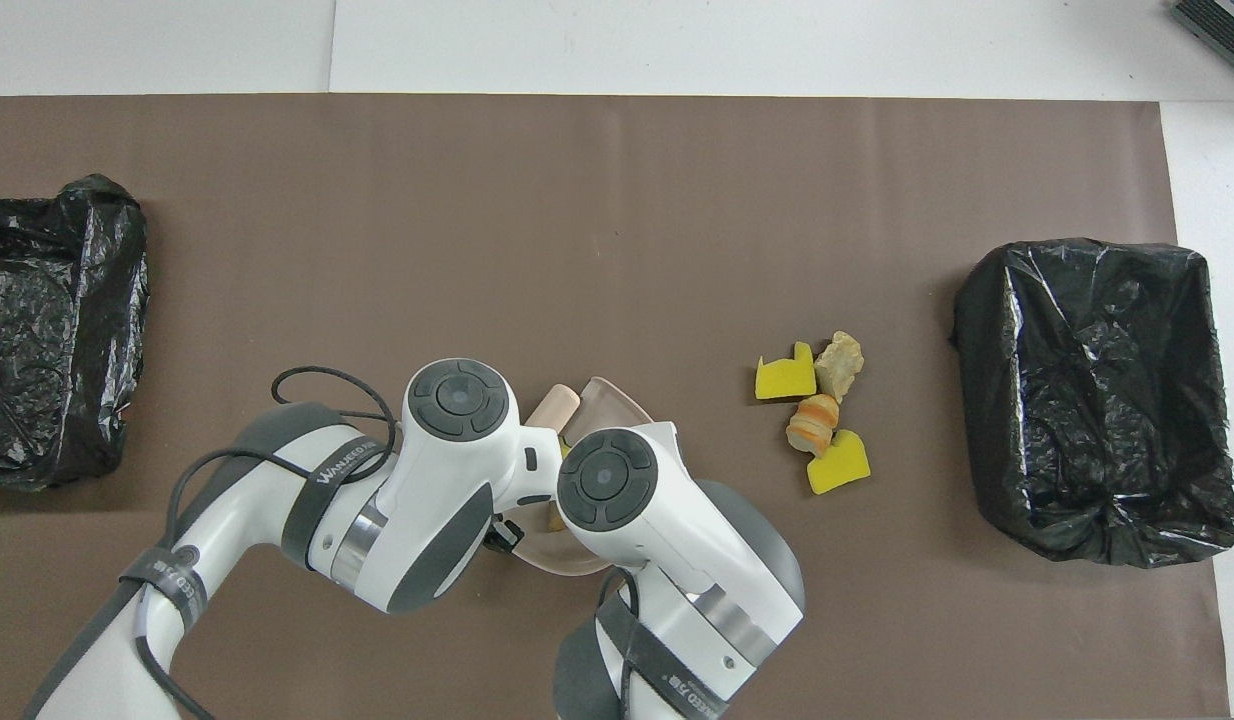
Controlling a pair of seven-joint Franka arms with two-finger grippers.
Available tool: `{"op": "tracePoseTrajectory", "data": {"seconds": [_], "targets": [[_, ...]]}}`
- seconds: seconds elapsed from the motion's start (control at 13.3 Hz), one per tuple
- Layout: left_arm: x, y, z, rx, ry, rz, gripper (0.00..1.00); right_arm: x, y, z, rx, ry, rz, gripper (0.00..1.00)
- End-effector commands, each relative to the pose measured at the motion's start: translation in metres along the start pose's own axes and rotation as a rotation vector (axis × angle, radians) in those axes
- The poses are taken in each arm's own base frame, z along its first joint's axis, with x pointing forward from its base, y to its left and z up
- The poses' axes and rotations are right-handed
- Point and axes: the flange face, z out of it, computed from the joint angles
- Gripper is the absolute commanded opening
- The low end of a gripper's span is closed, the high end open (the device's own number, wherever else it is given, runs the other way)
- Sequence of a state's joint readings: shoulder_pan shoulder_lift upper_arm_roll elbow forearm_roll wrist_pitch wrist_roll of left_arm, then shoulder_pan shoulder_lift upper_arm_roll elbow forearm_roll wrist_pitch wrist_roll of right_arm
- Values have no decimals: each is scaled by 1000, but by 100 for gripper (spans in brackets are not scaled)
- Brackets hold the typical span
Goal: Sweep and dump trash in bin
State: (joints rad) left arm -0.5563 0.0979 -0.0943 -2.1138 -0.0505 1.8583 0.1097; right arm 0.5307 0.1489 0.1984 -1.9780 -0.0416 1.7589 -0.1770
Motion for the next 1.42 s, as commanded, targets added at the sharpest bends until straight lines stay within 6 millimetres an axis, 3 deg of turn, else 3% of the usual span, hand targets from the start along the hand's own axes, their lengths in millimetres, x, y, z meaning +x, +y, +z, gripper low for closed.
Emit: {"op": "tracePoseTrajectory", "data": {"seconds": [0.0, 0.15, 0.6, 0.82, 1.35], "targets": [[-28, 5, -30, -63, 5, -28, 0, -1, -3, -1, 19, -13, 27, 0], [-39, -5, -36, -77, -16, -42, 0, -1, -3, -1, 19, -13, 27, 0], [-64, -52, -25, -120, -71, -213, 0, -2, -3, -2, 18, -11, 29, 0], [-78, -69, -39, -130, -50, -294, 0, -1, -5, -2, 17, -8, 37, 0], [-80, -65, -48, -117, 4, -368, 0, -2, -5, 0, 17, -10, 47, 0]]}}
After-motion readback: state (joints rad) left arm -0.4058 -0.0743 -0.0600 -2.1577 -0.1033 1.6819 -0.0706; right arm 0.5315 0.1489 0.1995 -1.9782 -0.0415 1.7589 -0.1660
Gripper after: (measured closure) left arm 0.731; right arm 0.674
